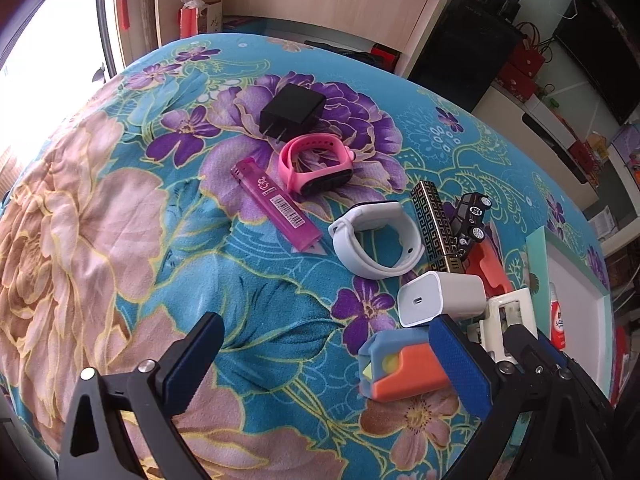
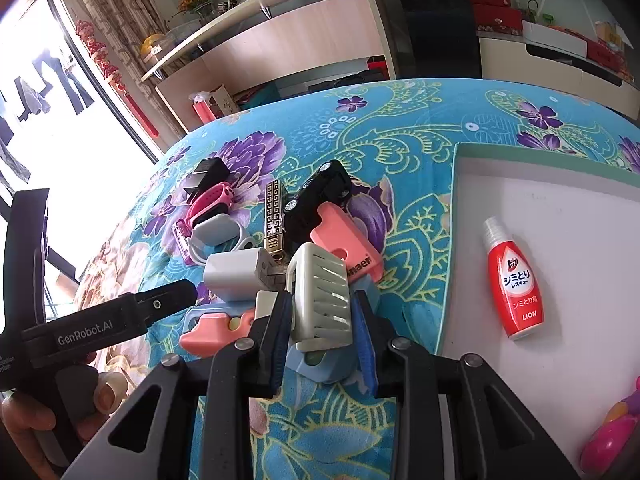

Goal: Organize rigid objects
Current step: 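Grasp the cream phone stand with the right tool while the left tool grasps the orange slider toy, then carry the phone stand and orange slider toy into the white tray and release both, then move both open tools back over the remaining objects, then grasp the white charger cube with the right tool while the left tool approaches the white watch band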

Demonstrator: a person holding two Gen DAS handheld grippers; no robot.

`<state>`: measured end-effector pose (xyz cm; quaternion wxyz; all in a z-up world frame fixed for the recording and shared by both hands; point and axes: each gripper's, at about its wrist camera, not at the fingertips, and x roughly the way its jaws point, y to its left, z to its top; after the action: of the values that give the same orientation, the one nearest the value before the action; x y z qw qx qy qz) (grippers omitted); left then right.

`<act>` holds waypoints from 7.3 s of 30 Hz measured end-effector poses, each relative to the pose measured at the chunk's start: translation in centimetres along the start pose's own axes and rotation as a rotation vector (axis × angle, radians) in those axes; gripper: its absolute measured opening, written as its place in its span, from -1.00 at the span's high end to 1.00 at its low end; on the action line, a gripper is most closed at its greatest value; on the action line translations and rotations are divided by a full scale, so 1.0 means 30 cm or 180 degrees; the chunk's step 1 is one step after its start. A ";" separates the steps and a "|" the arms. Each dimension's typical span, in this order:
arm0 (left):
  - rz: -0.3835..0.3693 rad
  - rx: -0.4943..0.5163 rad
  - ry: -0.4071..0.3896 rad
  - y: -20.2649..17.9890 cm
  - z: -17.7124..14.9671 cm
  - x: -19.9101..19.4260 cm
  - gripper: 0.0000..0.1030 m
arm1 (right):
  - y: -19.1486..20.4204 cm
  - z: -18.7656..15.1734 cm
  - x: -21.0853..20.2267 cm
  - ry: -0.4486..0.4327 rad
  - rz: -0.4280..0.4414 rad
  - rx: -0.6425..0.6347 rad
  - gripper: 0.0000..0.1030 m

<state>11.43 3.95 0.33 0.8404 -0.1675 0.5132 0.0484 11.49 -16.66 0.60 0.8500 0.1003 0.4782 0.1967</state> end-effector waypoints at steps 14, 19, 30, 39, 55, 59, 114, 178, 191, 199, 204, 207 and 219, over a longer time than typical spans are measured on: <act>-0.0164 0.0596 0.0152 -0.138 -0.041 0.040 -1.00 | -0.063 0.024 -0.078 -0.0237 -0.0052 0.0140 0.41; -0.0006 0.0807 0.0207 -0.185 -0.063 0.071 -1.00 | -0.071 0.017 -0.063 -0.0151 -0.0136 0.0103 0.65; 0.0108 0.0970 0.0113 -0.198 -0.074 0.080 -0.67 | -0.044 0.011 -0.045 -0.0089 -0.0412 -0.0095 0.65; 0.0188 0.1063 0.0069 -0.213 -0.078 0.096 -0.61 | -0.013 0.008 -0.013 -0.0039 -0.0697 -0.0317 0.62; -0.0040 0.0978 -0.0291 -0.209 -0.051 -0.043 -0.47 | -0.017 0.031 -0.124 -0.0394 -0.0591 -0.0217 0.65; -0.0113 0.1032 -0.0432 -0.235 -0.050 -0.081 -0.47 | -0.034 0.037 -0.142 -0.0448 -0.0603 -0.0150 0.65; -0.0308 0.1413 -0.0578 -0.701 -0.005 -0.016 -1.00 | -0.482 0.002 -0.273 -0.0532 -0.1624 0.0744 0.22; 0.0848 -0.0513 -0.0826 0.183 0.192 -0.053 -1.00 | 0.236 0.059 0.078 -0.0352 -0.0628 -0.0565 -0.94; 0.0541 -0.0217 -0.0478 0.111 0.177 0.013 -1.00 | 0.225 0.028 0.139 -0.0116 -0.0472 -0.0488 -0.67; 0.0469 -0.0029 -0.0321 0.066 0.168 0.042 -1.00 | 0.208 0.018 0.175 0.0025 -0.0300 -0.0386 -0.47; 0.0455 0.0038 -0.0262 0.049 0.165 0.057 -1.00 | 0.195 0.018 0.193 0.0035 -0.0284 -0.0342 -0.42; 0.0465 0.0059 -0.0229 0.042 0.163 0.067 -1.00 | 0.188 0.023 0.192 0.0001 -0.0242 -0.0297 -0.41; 0.0519 0.0191 -0.0176 0.006 0.158 0.087 -1.00 | 0.180 0.026 0.175 0.0002 -0.0168 -0.0303 -0.20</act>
<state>16.62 5.46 -0.02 0.8522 -0.0985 0.5029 0.1059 13.30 -9.52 -1.11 0.8586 0.0471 0.4711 0.1968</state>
